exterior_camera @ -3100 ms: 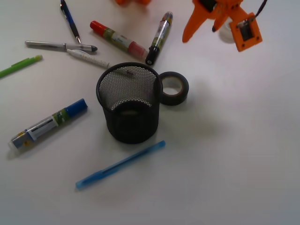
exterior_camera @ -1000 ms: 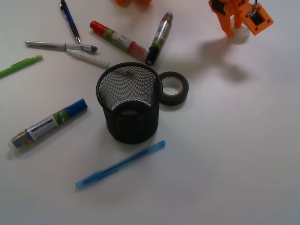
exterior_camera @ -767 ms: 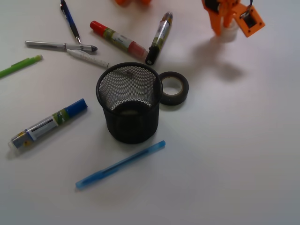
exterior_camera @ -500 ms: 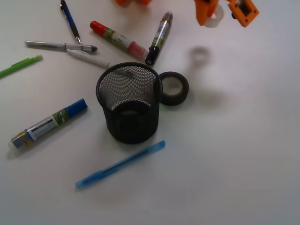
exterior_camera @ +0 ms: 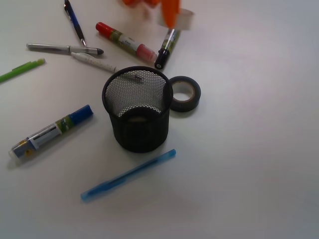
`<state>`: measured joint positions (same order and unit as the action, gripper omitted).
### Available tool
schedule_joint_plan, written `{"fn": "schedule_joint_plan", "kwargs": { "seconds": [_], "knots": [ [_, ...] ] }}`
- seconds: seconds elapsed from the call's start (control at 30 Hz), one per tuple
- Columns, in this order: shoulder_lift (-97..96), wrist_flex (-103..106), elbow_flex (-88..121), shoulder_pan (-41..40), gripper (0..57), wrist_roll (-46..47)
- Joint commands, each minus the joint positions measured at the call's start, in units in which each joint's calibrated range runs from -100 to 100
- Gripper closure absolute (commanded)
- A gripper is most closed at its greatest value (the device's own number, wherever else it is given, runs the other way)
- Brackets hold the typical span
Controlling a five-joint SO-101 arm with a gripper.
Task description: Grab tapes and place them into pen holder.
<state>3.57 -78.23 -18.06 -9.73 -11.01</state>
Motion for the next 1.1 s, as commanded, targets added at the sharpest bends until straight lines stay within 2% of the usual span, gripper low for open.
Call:
{"fn": "schedule_joint_plan", "kwargs": {
  "seconds": [0.0, 0.27, 0.6, 0.67, 0.77, 0.83, 0.9, 1.07],
  "knots": [
    [-2.34, 5.61, -6.49, 4.98, 57.2, 4.88],
    [-15.6, 15.59, -9.66, 7.15, 57.2, 6.54],
    [-25.2, 9.03, -21.07, 7.0, 56.2, 6.4],
    [-26.31, 7.45, -20.98, 6.7, 51.2, 5.03],
    [-27.75, 3.95, -20.89, 5.88, 40.6, 4.1],
    [-28.35, 2.46, -20.89, 4.98, 36.2, 3.86],
    [-28.6, 2.03, -20.89, 4.16, 33.9, 2.44],
    [-28.09, 1.68, -20.98, 2.89, 33.4, 0.59]
  ]
}}
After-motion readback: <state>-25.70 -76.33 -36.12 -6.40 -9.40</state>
